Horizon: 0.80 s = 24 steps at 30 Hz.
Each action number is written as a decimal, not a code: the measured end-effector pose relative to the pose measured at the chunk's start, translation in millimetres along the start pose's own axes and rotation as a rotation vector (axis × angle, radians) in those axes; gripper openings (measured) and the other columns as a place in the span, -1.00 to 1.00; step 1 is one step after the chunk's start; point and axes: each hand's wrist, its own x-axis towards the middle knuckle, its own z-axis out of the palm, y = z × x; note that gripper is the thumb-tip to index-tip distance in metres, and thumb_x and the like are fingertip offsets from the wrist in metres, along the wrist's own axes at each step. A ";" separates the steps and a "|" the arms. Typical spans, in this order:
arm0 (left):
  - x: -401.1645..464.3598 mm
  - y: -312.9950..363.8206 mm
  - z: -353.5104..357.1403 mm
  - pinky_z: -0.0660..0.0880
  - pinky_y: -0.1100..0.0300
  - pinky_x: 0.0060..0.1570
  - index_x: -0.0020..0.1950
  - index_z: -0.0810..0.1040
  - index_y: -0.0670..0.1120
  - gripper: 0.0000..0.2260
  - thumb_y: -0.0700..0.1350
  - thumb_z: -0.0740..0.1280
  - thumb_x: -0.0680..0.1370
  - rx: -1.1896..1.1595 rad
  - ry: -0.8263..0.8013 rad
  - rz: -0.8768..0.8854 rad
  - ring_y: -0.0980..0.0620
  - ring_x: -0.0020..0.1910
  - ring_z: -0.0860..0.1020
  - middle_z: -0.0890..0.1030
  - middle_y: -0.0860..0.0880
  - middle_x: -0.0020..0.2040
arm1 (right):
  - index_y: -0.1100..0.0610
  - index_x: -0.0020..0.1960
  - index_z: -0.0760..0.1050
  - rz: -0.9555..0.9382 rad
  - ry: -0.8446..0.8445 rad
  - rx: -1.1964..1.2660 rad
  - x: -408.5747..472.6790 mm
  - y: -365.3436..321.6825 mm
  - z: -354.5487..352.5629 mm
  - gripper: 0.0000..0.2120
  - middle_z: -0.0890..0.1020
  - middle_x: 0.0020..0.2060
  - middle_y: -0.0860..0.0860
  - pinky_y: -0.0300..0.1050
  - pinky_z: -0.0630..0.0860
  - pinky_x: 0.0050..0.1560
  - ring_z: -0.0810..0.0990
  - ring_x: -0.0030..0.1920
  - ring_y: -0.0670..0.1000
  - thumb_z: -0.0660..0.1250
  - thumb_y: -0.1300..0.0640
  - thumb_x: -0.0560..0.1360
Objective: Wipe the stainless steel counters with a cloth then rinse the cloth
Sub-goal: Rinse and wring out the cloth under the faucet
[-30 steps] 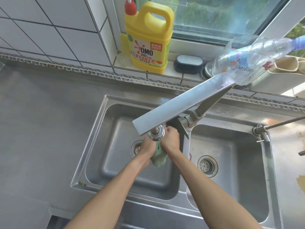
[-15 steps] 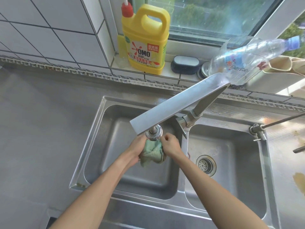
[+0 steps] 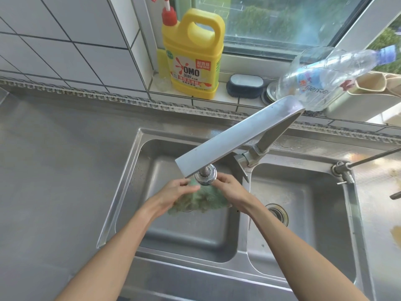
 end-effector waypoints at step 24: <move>19.5 -40.2 15.2 0.55 0.20 -0.13 0.15 0.71 -0.08 -0.57 0.24 0.48 0.50 -0.095 0.404 -0.284 0.01 -0.11 0.70 0.79 -0.04 -0.04 | 0.09 -0.08 0.56 0.039 0.506 0.320 2.7 -2.1 18.7 -0.64 0.61 -0.34 -0.01 -0.01 0.53 -0.44 0.61 -0.39 0.10 0.42 -0.23 0.51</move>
